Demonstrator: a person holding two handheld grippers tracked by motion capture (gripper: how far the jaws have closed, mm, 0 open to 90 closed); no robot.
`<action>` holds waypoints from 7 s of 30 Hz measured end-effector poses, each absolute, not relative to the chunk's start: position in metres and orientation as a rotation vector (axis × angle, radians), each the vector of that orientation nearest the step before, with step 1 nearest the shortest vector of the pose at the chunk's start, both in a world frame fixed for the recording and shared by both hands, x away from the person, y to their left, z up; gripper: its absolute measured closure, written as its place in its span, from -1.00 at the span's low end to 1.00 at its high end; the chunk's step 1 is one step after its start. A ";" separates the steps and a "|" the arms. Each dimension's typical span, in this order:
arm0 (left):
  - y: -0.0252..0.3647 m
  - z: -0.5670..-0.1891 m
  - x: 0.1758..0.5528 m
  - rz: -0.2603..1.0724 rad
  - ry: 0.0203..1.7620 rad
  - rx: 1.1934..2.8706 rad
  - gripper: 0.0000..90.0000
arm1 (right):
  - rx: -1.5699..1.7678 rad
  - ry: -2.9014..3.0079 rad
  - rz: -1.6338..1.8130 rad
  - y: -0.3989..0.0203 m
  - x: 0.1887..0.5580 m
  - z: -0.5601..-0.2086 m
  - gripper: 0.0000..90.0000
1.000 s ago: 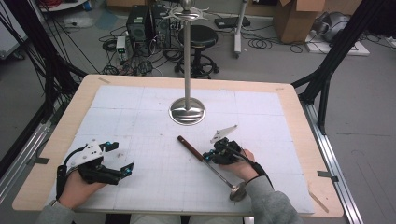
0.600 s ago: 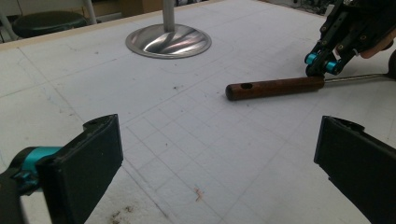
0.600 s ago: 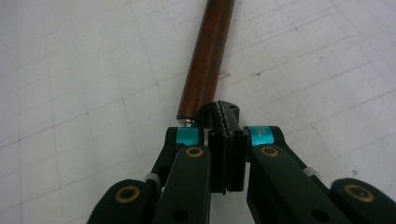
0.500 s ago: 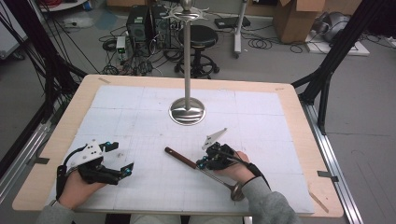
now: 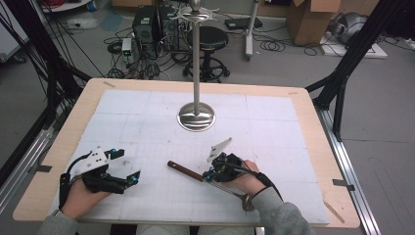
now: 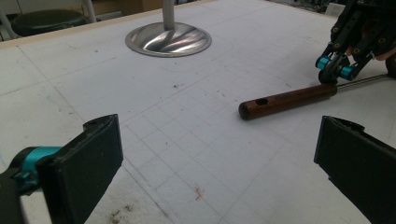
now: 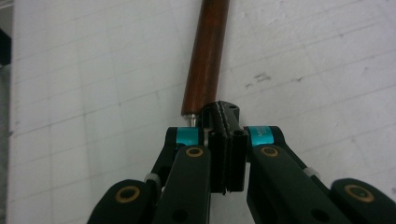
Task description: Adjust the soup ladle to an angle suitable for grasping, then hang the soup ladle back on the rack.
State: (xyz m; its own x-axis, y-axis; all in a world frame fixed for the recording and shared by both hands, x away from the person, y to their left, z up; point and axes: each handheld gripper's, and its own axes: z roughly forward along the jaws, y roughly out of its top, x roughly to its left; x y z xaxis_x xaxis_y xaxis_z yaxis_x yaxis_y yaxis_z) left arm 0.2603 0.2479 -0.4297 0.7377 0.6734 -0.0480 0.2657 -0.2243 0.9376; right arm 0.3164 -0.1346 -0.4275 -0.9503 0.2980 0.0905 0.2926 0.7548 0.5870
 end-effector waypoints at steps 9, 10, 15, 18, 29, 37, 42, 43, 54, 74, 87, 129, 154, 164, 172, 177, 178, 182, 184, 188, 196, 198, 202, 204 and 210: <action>0.248 -0.430 0.260 0.449 0.734 1.805 -0.96 | 0.447 2.936 0.953 -0.120 0.314 -0.428 1.00; 0.248 -0.430 0.260 0.447 0.734 1.803 -0.96 | 0.445 2.939 0.945 -0.117 0.312 -0.428 1.00; 0.248 -0.429 0.260 0.448 0.734 1.801 -0.96 | 0.415 2.942 0.951 -0.113 0.311 -0.428 1.00; 0.248 -0.429 0.260 0.448 0.733 1.802 -0.96 | 0.384 2.958 0.961 -0.108 0.308 -0.428 1.00; 0.249 -0.428 0.260 0.450 0.733 1.792 -0.96 | 0.271 3.008 0.968 -0.097 0.299 -0.428 1.00; 0.252 -0.425 0.259 0.452 0.735 1.761 -0.96 | 0.299 2.942 1.030 -0.106 0.300 -0.418 0.87; 0.254 -0.424 0.258 0.459 0.742 1.747 -0.96 | 0.294 2.912 1.076 -0.113 0.296 -0.409 0.38; 0.254 -0.424 0.258 0.459 0.742 1.747 -0.96 | 0.294 2.912 1.076 -0.113 0.296 -0.409 0.38; 0.254 -0.425 0.258 0.453 0.744 1.751 -0.96 | 0.359 2.925 1.060 -0.128 0.291 -0.400 -0.53; 0.252 -0.426 0.259 0.446 0.743 1.760 -0.96 | 0.351 2.994 0.718 -0.143 0.282 -0.396 -1.00; 0.253 -0.426 0.260 0.446 0.741 1.764 -0.96 | 0.312 3.030 0.543 -0.140 0.278 -0.400 -1.00; 0.251 -0.426 0.260 0.436 0.737 1.770 -0.96 | 0.230 3.114 0.314 -0.138 0.270 -0.408 0.79; 0.255 -0.425 0.261 0.459 0.760 1.741 -0.96 | 0.267 3.091 0.437 -0.146 0.274 -0.401 0.88; 0.257 -0.424 0.261 0.458 0.773 1.723 -0.96 | 0.293 3.048 0.577 -0.157 0.279 -0.392 0.88; 0.257 -0.424 0.261 0.456 0.773 1.725 -0.96 | 0.317 3.006 0.669 -0.163 0.281 -0.386 0.88; 0.257 -0.424 0.261 0.455 0.774 1.724 -0.96 | 0.333 2.971 0.738 -0.168 0.283 -0.383 0.88; 0.257 -0.424 0.261 0.455 0.773 1.723 -0.96 | 0.348 2.962 0.773 -0.171 0.285 -0.383 0.88; 0.257 -0.424 0.261 0.454 0.772 1.721 -0.96 | 0.368 2.948 0.850 -0.177 0.288 -0.383 0.88; 0.257 -0.424 0.261 0.454 0.768 1.722 -0.96 | 0.378 2.943 0.864 -0.179 0.289 -0.383 0.88; 0.257 -0.424 0.261 0.454 0.769 1.725 -0.96 | 0.408 2.897 0.969 -0.186 0.292 -0.380 0.88; 0.257 -0.424 0.261 0.452 0.769 1.727 -0.96 | 0.432 2.816 1.146 -0.197 0.295 -0.374 0.88; 0.257 -0.424 0.261 0.452 0.769 1.727 -0.96 | 0.422 2.772 1.205 -0.200 0.295 -0.372 0.88; 0.257 -0.424 0.261 0.452 0.768 1.727 -0.96 | 0.421 2.701 1.277 -0.203 0.294 -0.368 0.88; 0.257 -0.424 0.261 0.452 0.769 1.727 -0.96 | 0.415 2.656 1.303 -0.204 0.294 -0.367 0.88; 0.257 -0.424 0.261 0.452 0.769 1.727 -0.96 | 0.451 2.537 1.419 -0.211 0.292 -0.362 0.88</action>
State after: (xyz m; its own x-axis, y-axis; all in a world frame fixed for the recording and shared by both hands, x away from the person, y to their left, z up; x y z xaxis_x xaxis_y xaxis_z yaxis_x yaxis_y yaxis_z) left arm 0.2611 0.2566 -0.4243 0.7126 0.6962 -0.0865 0.2629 -0.1507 0.9530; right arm 0.2924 -0.2108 -0.3621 -0.9334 0.3579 -0.0249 0.1660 0.4924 0.8544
